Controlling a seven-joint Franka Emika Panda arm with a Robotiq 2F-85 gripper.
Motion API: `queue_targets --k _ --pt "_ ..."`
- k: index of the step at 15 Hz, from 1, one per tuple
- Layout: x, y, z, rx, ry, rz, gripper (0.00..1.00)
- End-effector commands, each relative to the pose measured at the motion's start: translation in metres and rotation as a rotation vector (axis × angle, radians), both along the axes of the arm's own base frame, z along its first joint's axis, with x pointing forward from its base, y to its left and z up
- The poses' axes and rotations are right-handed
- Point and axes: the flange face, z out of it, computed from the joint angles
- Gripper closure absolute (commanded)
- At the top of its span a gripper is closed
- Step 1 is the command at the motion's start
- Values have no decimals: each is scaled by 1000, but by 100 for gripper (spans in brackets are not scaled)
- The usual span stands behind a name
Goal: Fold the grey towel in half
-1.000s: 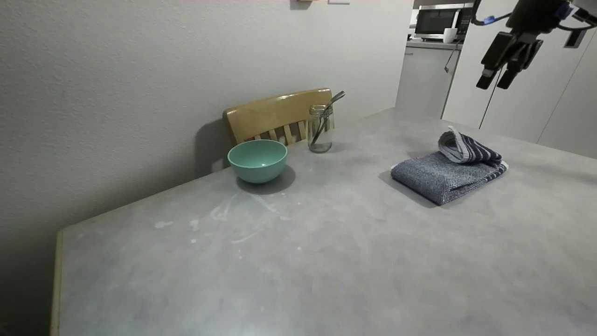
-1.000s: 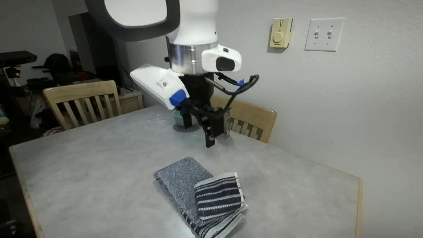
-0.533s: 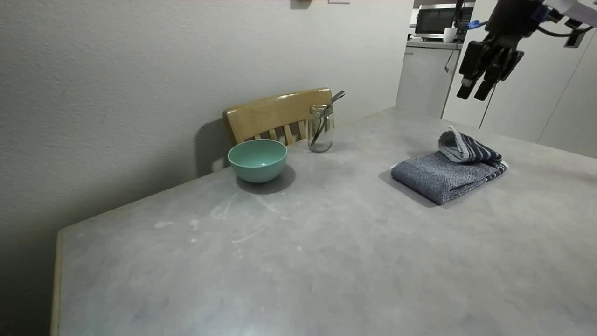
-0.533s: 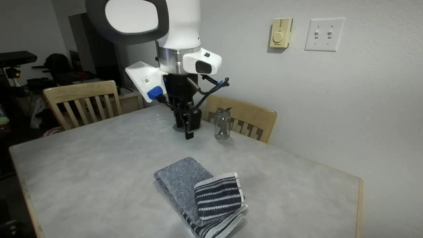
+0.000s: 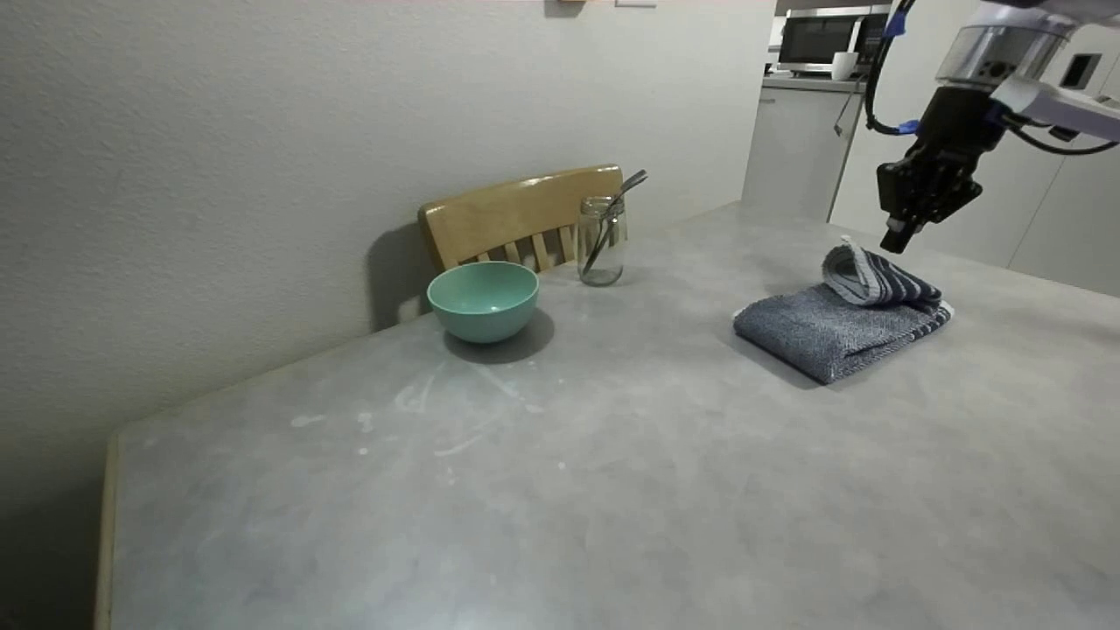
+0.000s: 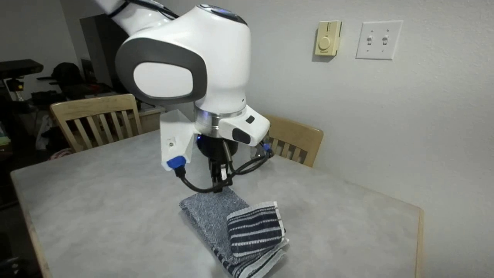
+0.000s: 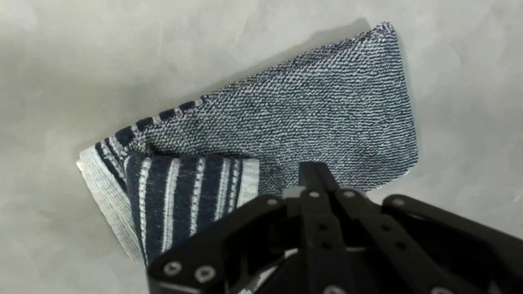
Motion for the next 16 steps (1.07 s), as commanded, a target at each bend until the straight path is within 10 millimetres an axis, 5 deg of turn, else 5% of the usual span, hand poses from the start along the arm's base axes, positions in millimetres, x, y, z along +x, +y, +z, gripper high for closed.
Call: queue_targets --k 1,2,4,13,16 --pt "-4 -13 -28 12 15 -31 100" --pt "-5 -15 -34 1 30 -27 74" --pt "-4 -18 -44 -32 52 -8 67" --pt "18 -4 -61 -194 117 117 3" --pt "27 4 -60 -261 122 124 0"
